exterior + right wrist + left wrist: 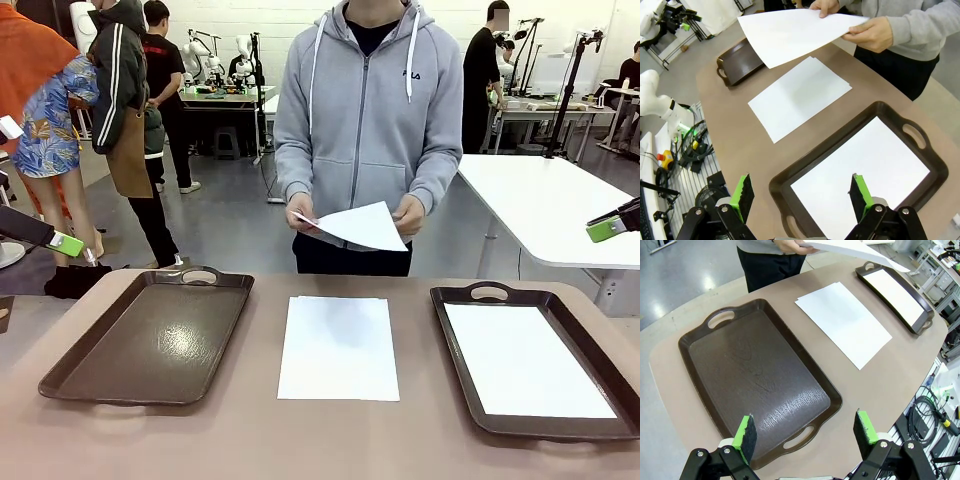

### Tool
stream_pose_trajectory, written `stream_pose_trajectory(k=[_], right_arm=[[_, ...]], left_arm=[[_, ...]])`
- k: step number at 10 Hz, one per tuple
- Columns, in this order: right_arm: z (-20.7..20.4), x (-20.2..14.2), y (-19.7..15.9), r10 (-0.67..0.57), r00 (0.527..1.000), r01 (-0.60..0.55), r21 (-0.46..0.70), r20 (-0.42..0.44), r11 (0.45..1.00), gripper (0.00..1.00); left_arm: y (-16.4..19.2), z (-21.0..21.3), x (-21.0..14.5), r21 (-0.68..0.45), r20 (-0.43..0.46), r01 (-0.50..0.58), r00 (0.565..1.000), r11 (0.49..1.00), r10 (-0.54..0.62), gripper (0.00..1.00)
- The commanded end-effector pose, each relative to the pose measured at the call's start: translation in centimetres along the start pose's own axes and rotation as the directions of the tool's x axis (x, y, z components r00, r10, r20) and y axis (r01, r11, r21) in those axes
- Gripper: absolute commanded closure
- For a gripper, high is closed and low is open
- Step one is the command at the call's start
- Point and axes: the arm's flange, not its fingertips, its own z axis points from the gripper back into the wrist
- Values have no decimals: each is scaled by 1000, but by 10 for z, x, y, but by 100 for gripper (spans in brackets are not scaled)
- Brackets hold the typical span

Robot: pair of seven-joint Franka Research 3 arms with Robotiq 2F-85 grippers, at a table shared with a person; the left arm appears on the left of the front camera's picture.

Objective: Sort the A4 documents.
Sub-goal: Receive the A4 Paper.

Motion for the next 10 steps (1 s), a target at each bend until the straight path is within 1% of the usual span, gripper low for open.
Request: stream_pose_trajectory(k=[1, 10], right_arm=[[-1, -1, 1, 3, 1000, -3, 9, -3, 1000, 0], [-1, -1, 1, 3, 1000, -3, 9, -3, 1000, 0]], left_arm=[[2, -1, 0, -9, 10, 9, 1000, 1000, -9, 0], [2, -1, 0, -9, 10, 9, 1000, 1000, -9, 0]])
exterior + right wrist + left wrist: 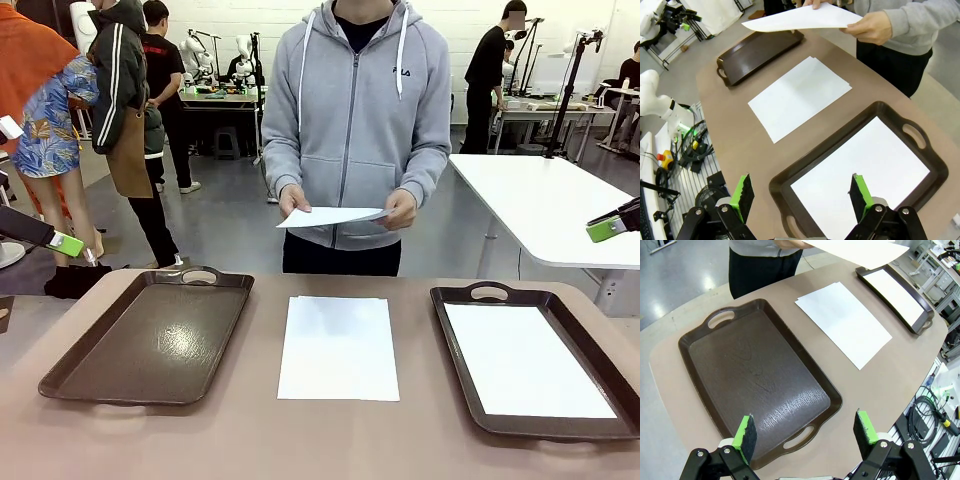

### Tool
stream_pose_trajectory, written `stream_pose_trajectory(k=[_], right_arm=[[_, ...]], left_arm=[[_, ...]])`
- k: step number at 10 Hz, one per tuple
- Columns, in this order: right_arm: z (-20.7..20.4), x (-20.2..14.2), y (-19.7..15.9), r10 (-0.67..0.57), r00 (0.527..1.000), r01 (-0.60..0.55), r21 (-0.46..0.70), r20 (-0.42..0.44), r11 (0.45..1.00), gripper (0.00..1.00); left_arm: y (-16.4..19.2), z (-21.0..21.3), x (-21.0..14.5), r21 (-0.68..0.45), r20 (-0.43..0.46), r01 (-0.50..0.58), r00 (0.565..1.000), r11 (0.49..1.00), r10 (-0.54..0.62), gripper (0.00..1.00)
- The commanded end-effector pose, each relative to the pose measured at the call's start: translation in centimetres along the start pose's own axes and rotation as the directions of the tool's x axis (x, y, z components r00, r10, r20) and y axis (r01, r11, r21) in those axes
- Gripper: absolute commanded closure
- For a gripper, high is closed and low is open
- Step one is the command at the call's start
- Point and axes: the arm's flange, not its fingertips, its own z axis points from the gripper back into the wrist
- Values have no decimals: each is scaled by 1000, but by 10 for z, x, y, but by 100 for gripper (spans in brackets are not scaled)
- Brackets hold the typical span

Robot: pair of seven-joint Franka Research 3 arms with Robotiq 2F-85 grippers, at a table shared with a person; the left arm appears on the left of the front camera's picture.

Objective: Sort the A4 documents.
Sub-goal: Receive the A4 Paper.

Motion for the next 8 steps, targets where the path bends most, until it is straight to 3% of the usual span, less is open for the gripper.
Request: stream_pose_trajectory(k=[1, 8], right_arm=[[-1, -1, 1, 3, 1000, -3, 10, -4, 1000, 0], [-1, -1, 1, 3, 1000, -3, 10, -4, 1000, 0]], left_arm=[[2, -1, 0, -9, 10, 9, 1000, 1000, -9, 0], [2, -1, 0, -9, 10, 9, 1000, 1000, -9, 0]])
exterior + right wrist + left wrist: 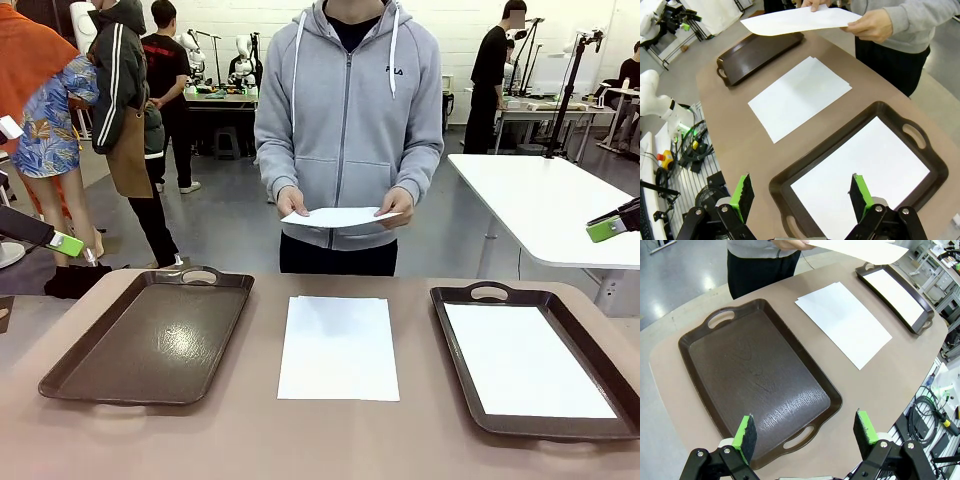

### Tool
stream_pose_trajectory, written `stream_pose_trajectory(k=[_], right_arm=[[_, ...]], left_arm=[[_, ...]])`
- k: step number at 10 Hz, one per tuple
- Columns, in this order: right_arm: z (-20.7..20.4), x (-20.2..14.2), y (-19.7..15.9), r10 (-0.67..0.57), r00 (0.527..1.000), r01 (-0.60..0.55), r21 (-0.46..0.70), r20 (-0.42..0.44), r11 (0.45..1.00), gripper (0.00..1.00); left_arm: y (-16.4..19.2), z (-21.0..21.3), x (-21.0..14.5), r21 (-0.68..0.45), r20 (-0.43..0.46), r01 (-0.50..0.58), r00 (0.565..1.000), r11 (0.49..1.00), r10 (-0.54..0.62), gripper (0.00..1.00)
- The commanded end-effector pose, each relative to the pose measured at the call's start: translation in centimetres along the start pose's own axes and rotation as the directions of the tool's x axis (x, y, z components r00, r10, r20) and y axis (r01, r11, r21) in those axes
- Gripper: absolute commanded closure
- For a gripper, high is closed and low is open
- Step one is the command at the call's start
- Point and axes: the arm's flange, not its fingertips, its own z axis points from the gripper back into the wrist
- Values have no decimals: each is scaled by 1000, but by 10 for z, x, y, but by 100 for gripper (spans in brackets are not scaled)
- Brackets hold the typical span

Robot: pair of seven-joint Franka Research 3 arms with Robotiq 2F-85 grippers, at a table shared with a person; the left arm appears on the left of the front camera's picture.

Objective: Sort the A4 documents.
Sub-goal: Receive the A4 Paper.

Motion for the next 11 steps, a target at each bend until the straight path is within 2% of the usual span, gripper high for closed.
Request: stream_pose_trajectory(k=[1, 11], right_arm=[[-1, -1, 1, 3, 1000, -3, 10, -4, 1000, 0], [-1, -1, 1, 3, 1000, -3, 10, -4, 1000, 0]], left_arm=[[2, -1, 0, -9, 10, 9, 1000, 1000, -9, 0], [2, -1, 0, -9, 10, 9, 1000, 1000, -9, 0]])
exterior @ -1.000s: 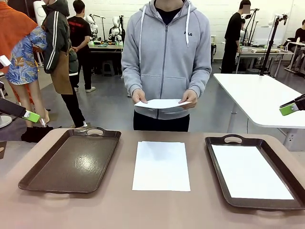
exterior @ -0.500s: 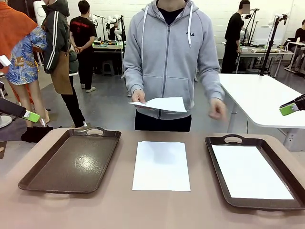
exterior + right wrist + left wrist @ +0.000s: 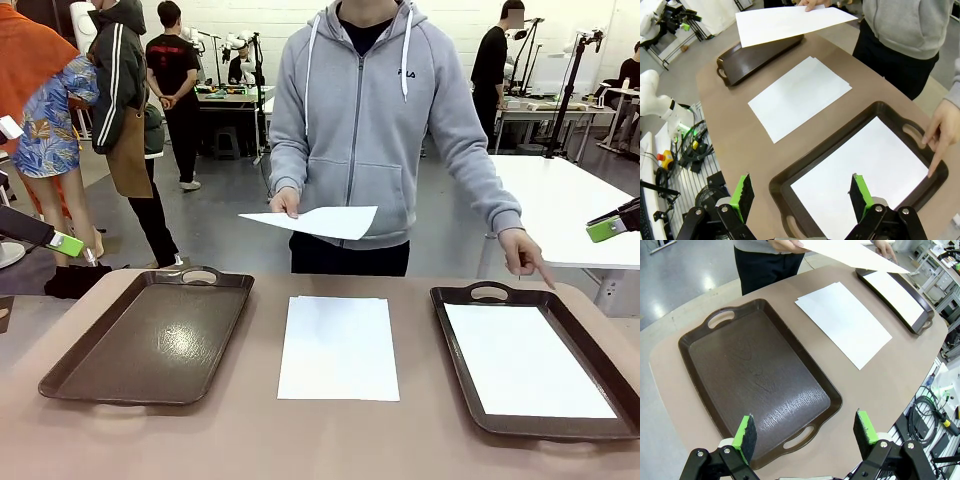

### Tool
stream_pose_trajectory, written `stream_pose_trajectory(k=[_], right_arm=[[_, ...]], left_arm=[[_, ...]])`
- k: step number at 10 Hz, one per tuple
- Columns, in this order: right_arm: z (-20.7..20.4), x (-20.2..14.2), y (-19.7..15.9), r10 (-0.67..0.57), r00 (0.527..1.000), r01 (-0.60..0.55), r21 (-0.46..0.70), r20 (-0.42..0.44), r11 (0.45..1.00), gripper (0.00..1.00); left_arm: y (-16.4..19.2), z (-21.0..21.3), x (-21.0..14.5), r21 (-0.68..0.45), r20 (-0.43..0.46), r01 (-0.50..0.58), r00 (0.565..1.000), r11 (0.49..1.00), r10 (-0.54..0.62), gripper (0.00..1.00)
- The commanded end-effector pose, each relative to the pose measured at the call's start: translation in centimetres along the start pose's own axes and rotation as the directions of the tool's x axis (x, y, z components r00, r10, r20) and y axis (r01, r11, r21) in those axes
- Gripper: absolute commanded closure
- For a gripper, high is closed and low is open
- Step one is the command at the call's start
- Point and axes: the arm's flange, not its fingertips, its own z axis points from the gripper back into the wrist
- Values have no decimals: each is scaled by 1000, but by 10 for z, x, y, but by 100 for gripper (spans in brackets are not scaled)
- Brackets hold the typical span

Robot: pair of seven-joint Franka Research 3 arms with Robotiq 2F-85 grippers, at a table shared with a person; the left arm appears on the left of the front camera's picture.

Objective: Sort the A4 documents.
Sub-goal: Receive the A4 Paper.

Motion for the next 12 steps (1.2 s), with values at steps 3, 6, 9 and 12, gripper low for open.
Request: stream_pose_trajectory(k=[3, 6, 9, 12], right_arm=[[-1, -1, 1, 3, 1000, -3, 10, -4, 1000, 0], [-1, -1, 1, 3, 1000, -3, 10, -4, 1000, 0], [-1, -1, 1, 3, 1000, -3, 10, -4, 1000, 0], [-1, -1, 1, 3, 1000, -3, 10, -4, 1000, 0]], left_arm=[[2, -1, 0, -9, 10, 9, 1000, 1000, -9, 0], [2, -1, 0, -9, 10, 9, 1000, 1000, -9, 0], [2, -1, 0, -9, 10, 9, 1000, 1000, -9, 0], [2, -1, 0, -9, 10, 9, 1000, 1000, -9, 0]])
